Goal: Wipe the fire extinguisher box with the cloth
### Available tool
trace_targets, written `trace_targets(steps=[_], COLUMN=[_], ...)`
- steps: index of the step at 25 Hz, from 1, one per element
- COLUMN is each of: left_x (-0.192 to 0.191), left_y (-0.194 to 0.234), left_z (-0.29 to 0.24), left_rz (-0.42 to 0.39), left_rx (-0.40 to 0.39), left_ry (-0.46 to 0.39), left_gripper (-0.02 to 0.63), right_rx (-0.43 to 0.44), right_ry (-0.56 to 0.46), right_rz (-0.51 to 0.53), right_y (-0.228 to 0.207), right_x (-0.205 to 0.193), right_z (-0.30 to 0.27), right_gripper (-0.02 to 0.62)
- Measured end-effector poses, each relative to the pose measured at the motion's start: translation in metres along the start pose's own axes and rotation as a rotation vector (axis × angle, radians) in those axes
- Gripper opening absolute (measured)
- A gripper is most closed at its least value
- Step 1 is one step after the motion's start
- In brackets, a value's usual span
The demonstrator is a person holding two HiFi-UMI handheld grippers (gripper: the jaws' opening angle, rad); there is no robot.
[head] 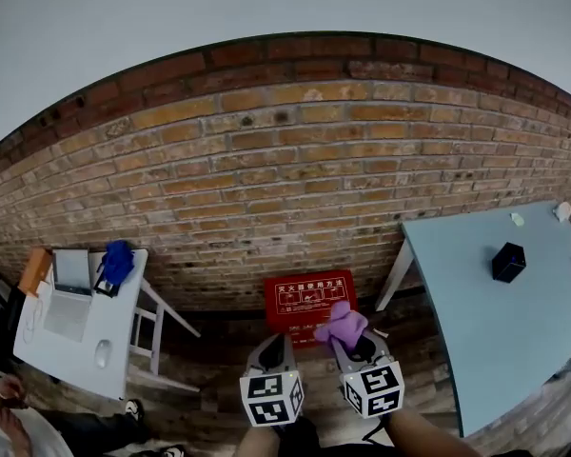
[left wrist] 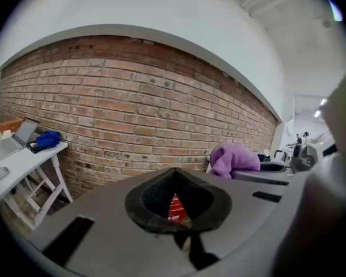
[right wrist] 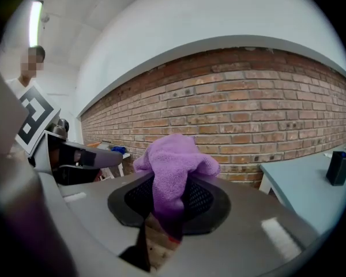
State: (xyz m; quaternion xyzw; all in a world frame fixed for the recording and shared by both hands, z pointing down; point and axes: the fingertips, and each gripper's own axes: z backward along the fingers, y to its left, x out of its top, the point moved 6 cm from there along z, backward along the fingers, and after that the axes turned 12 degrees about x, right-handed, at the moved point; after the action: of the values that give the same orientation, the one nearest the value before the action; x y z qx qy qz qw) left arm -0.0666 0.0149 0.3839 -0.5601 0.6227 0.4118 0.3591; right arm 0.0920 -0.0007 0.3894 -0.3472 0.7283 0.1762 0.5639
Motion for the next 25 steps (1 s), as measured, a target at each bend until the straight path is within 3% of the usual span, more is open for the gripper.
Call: trace_targets(steps=[12,21,25], left_x=[0.002,-0.033,-0.054], left_y=[0.108,0.135,0.141], left_z=[-0.097,-0.157,-0.187], left_rz=[0.052,0.084,0.082], left_rx=[0.027,0.063,0.077], left_ry=[0.104,0.179,0.199], left_gripper=[0.006,0.006,0.006], right_rx=[0.101,0.202,0.232], right_ry=[0.247,0.389,0.492], right_rz=[0.013,0.035,0.038], right_y=[-0.005,-0.021,-0.038], right_x=[-0.02,-0.081,-0.13], right_z=[-0.173,-0.267,-0.31], right_gripper=[0.103,0.101,0.1])
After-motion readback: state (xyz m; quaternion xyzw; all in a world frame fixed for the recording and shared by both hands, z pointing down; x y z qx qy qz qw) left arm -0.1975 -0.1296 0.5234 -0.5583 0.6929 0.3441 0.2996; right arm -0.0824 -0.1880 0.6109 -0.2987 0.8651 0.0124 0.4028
